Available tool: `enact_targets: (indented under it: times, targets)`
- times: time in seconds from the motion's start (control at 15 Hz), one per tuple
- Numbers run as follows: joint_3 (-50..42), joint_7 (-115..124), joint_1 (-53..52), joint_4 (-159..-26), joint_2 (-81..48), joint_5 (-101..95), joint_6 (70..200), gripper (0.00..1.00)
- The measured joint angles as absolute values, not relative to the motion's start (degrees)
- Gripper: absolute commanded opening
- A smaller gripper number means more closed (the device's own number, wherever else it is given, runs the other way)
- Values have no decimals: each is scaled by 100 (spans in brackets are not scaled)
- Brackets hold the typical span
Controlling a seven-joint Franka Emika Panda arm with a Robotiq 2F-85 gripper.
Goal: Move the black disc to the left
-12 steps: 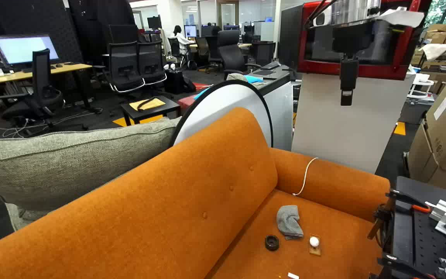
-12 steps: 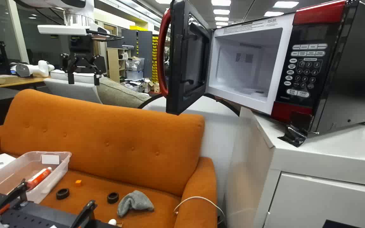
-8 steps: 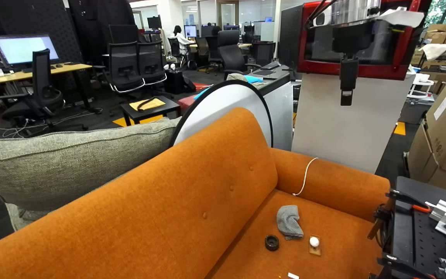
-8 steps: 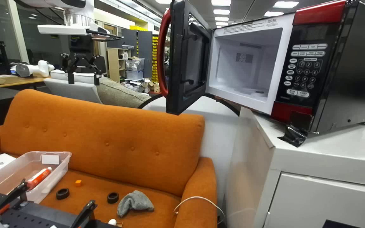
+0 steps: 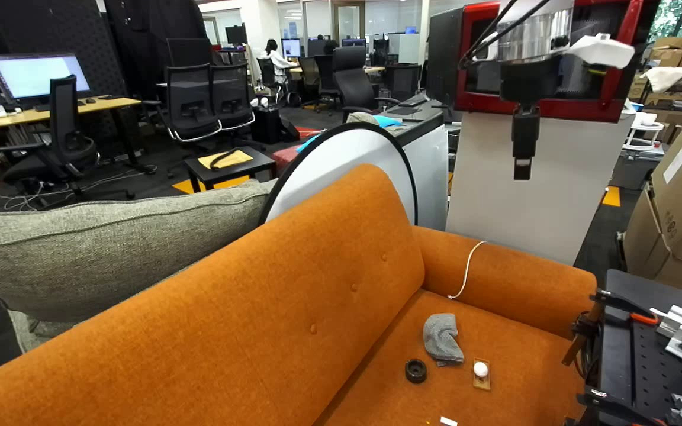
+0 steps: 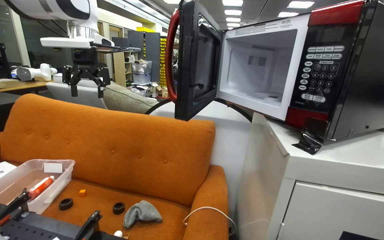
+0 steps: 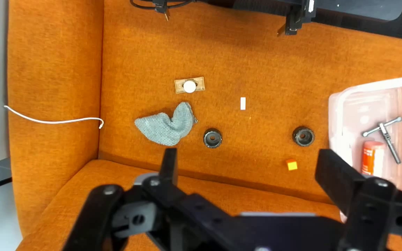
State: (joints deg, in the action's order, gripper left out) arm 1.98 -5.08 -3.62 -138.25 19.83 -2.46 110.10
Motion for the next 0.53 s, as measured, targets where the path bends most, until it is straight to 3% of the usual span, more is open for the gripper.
enact_targets:
  times: [0.27, 0.53]
  targets:
    - [379, -176, -518, -14250, 1416, -219, 12129, 100]
    - [412, -142, -534, -14266, 1200, -220, 12324, 100]
